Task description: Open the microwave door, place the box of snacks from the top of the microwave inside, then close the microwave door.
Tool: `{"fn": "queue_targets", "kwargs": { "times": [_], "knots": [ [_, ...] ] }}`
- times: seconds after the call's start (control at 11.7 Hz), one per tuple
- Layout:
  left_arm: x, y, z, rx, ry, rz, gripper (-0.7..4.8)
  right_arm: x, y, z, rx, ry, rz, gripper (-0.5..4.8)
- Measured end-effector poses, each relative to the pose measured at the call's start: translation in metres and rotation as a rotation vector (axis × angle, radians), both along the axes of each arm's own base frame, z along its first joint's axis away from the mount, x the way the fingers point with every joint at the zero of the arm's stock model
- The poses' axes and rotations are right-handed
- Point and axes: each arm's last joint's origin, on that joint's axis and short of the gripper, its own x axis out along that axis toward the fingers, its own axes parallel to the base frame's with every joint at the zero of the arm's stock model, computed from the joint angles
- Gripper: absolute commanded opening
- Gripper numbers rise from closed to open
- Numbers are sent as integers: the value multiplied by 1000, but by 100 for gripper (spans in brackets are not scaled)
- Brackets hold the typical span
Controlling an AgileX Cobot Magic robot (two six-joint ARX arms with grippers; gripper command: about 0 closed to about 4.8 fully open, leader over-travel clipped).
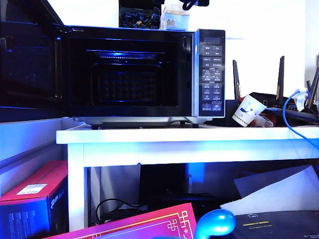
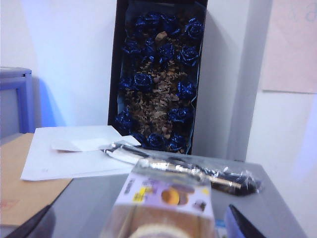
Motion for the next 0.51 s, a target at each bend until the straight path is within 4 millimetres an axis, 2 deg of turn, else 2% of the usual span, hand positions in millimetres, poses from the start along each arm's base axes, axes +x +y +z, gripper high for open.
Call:
{"fn": "queue_targets", "kwargs": {
  "times": [0.26,0.51],
  "knots": [
    [0,0,0,0,0,0,-5,11,-3,3,1,-5,-10,479],
    [0,0,0,0,0,0,-5,24,-2,-13,-29,50,-3,479]
  ]
}}
